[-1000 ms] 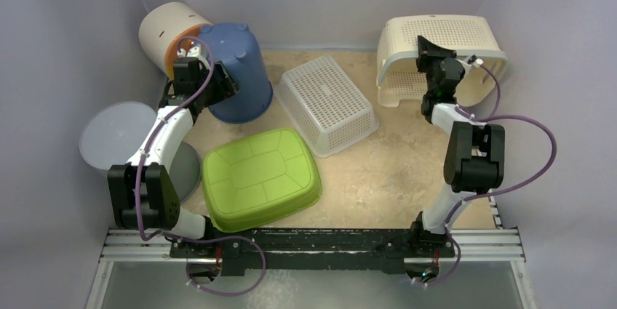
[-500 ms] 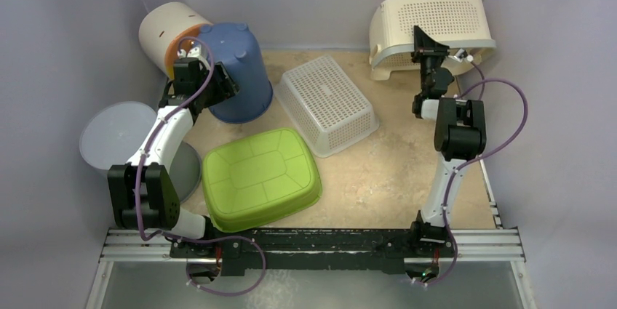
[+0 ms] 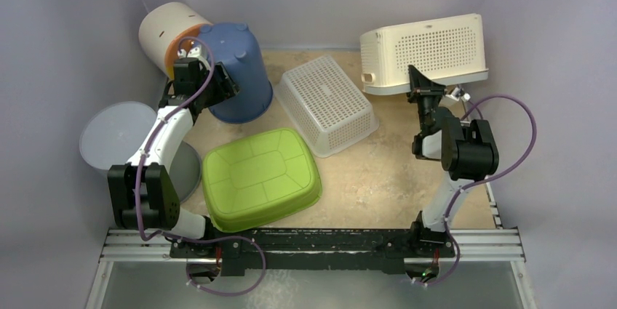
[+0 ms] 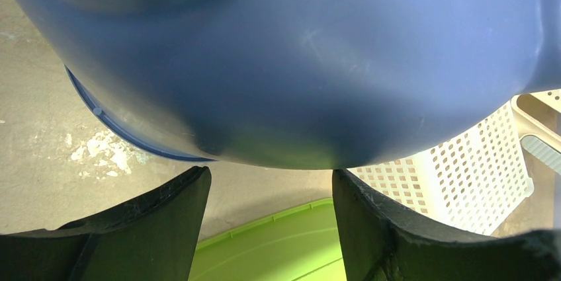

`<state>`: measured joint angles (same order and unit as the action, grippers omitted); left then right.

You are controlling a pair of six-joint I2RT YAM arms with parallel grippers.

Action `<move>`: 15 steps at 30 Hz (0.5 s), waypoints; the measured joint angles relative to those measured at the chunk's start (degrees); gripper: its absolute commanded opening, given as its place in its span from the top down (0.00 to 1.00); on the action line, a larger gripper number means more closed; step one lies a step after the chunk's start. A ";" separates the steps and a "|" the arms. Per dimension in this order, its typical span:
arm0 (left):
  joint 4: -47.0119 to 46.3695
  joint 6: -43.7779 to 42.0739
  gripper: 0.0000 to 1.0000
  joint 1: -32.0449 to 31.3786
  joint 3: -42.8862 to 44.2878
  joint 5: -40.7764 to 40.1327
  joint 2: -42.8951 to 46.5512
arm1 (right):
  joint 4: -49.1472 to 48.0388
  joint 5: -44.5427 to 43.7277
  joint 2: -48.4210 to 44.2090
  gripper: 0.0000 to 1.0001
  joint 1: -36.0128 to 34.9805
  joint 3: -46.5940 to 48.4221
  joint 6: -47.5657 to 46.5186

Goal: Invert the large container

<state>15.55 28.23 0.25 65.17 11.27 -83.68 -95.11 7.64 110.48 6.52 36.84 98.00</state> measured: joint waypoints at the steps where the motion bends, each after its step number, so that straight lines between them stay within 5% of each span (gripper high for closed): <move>1: -0.02 0.02 0.33 0.00 -0.02 0.00 0.00 | -0.04 0.07 -0.04 0.97 0.13 -0.72 0.07; 15: -0.02 0.02 0.33 0.00 -0.02 0.02 0.00 | -0.20 0.76 0.09 0.40 1.55 -11.78 8.66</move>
<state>15.53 28.25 0.25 65.14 11.29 -83.68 -95.31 8.40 110.56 8.08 25.06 106.65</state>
